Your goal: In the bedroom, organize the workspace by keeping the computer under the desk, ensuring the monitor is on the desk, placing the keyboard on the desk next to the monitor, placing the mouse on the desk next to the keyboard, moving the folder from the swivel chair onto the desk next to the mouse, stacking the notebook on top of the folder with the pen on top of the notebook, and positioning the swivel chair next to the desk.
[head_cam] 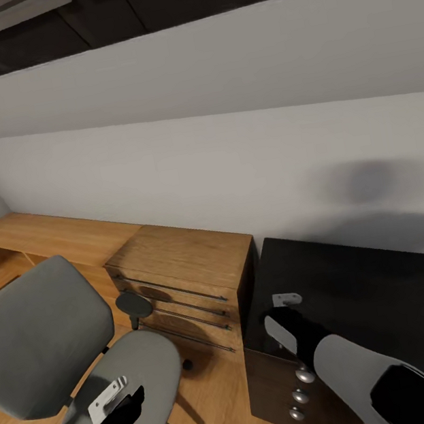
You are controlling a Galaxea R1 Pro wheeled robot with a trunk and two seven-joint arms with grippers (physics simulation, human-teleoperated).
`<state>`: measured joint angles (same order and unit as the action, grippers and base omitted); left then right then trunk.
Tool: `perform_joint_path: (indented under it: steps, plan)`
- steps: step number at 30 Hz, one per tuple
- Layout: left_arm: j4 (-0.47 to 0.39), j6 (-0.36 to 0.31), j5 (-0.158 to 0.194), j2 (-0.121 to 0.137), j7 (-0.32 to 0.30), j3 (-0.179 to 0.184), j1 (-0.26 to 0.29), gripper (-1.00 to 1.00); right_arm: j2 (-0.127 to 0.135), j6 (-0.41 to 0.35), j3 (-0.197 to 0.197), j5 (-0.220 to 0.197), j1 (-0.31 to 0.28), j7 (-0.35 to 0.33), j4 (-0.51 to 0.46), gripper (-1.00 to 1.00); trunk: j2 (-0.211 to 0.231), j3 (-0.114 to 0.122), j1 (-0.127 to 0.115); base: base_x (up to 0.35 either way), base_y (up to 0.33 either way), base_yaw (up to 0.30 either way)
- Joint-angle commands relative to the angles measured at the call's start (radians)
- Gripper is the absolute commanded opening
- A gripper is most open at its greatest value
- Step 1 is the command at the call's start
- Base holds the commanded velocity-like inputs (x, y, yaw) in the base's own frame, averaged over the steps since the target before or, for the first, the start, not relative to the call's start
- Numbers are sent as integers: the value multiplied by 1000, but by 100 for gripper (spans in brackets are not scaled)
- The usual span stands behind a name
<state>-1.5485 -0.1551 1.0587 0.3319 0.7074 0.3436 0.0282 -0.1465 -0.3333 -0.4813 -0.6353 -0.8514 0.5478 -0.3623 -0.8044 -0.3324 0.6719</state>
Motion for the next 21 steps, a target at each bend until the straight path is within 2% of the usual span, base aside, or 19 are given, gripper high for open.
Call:
perform_joint_path:
  steps: [1, 21]
  plan:
    - [-2, -3, 3, 1, 6, 2, 1, 100, 1, -6, -5, -6, -2, 6, 2, 100, -1, -1, 0, 0, 0, 0]
    - [-2, -3, 3, 2, 6, 2, 1, 100, -9, -12, 6, -12, -8, 2, 52, 100, -1, -1, 0, 0, 0, 0]
